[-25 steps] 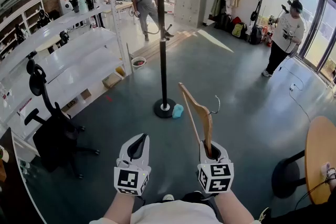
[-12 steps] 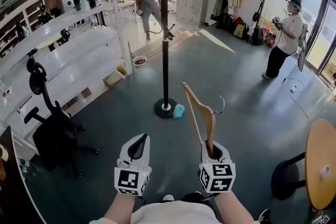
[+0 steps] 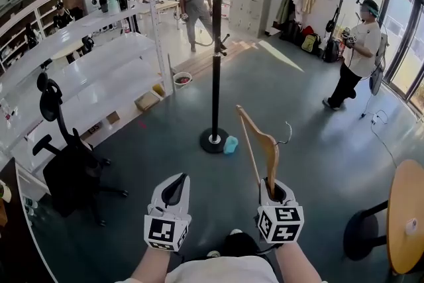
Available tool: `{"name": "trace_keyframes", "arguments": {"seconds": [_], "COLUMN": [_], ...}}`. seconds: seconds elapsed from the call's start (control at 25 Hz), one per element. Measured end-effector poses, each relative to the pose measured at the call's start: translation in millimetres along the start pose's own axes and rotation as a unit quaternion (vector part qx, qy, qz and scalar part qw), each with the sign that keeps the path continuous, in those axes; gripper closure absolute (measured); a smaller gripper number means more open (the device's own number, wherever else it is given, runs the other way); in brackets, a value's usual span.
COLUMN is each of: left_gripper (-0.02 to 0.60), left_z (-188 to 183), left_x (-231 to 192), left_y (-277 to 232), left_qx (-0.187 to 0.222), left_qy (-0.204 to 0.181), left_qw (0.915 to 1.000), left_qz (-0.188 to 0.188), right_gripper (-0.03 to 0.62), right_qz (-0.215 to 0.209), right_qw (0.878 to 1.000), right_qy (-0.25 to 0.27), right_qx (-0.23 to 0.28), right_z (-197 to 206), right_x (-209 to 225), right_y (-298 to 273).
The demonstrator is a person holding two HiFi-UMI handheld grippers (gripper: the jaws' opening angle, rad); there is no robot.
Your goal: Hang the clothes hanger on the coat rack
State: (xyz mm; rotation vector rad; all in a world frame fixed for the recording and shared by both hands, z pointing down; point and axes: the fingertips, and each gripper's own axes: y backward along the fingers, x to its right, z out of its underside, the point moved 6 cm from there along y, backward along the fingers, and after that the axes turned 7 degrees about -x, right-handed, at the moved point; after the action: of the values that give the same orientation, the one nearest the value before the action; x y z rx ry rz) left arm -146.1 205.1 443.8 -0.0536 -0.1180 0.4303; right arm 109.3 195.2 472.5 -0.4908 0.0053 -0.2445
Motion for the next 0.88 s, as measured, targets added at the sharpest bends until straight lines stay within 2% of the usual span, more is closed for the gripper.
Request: {"name": "trace_keyframes", "arguments": {"seconds": [0.36, 0.56, 0.88], "left_gripper": [0.581, 0.581, 0.581], "left_z": [5, 3, -19], "left_x": [-28, -47, -76], "left_y": [-61, -128, -243], "left_qx": [-0.007, -0.017, -0.006], "left_qy": [0.003, -0.005, -0.010], "left_qw": [0.9998, 0.9996, 0.9986], "left_qz": [-0.019, -0.024, -0.051], "right_gripper": [0.537, 0.537, 0.537], "right_qz": [-0.005, -0.014, -0.020], "right_qw": [1.000, 1.000, 1.000], "right_qy": [0.005, 0.000, 0.001], "right_qx": [0.008, 0.002, 0.012], "right_z": [-28, -58, -125], "right_x": [26, 56, 119], "right_y": [-64, -129, -223]}}
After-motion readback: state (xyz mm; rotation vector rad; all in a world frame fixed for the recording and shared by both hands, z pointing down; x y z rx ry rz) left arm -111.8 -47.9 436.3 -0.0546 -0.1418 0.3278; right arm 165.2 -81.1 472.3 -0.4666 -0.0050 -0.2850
